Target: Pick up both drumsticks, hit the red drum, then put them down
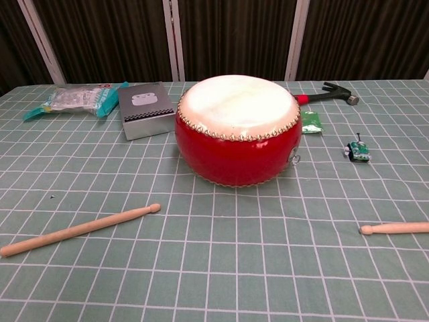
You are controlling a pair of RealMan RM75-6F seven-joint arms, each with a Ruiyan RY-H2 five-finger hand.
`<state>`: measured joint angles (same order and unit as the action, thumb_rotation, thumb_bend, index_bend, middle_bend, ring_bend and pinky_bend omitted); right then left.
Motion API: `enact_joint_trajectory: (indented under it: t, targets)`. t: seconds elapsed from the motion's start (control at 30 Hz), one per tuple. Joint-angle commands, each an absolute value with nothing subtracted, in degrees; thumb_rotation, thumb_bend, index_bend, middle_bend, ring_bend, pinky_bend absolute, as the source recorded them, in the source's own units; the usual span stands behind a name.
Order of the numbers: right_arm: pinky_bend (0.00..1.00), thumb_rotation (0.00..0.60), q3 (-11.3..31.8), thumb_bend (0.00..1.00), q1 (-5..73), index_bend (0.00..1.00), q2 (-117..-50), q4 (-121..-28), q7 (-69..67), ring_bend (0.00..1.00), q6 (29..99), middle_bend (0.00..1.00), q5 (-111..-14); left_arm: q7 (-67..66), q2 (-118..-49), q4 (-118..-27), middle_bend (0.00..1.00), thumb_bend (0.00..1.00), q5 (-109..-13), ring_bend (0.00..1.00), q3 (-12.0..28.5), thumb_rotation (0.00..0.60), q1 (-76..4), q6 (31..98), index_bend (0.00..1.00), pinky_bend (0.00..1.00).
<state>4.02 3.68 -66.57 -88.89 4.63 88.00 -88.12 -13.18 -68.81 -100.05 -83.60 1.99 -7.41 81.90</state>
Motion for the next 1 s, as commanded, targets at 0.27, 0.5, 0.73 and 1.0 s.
enact_joint_trajectory:
  t: [0.27,0.5,0.73,1.0]
  targets:
    - [0.09,0.6,4.04,0.28,3.66,0.0,-66.51,-89.05,4.71,0.01,88.09,0.0,-88.15,-21.3,-70.83,-105.78,1.0,0.19,-77.44,1.0,2.68,0.6,-11.09,74.75,0.42,1.0]
    - [0.09,0.6,4.12,0.28,3.69,0.0,-66.52,-89.04,4.72,0.01,88.0,0.0,-87.95,-29.43,-73.78,-109.0,1.0,0.23,-68.56,1.0,4.16,0.6,-14.26,70.75,0.49,1.0]
    - [0.09,0.6,4.11,0.28,3.74,0.0,-66.52,-88.98,4.63,0.01,87.98,0.0,-88.04,-36.42,-77.98,-109.15,1.0,0.26,-60.88,1.0,5.6,0.6,-17.32,69.95,0.48,1.0]
    - [0.09,0.6,4.07,0.28,3.72,0.0,-66.5,-88.89,4.47,0.01,88.12,0.0,-88.23,-40.48,-81.63,-108.93,1.0,0.27,-55.39,1.0,6.5,0.6,-19.48,71.33,0.48,1.0]
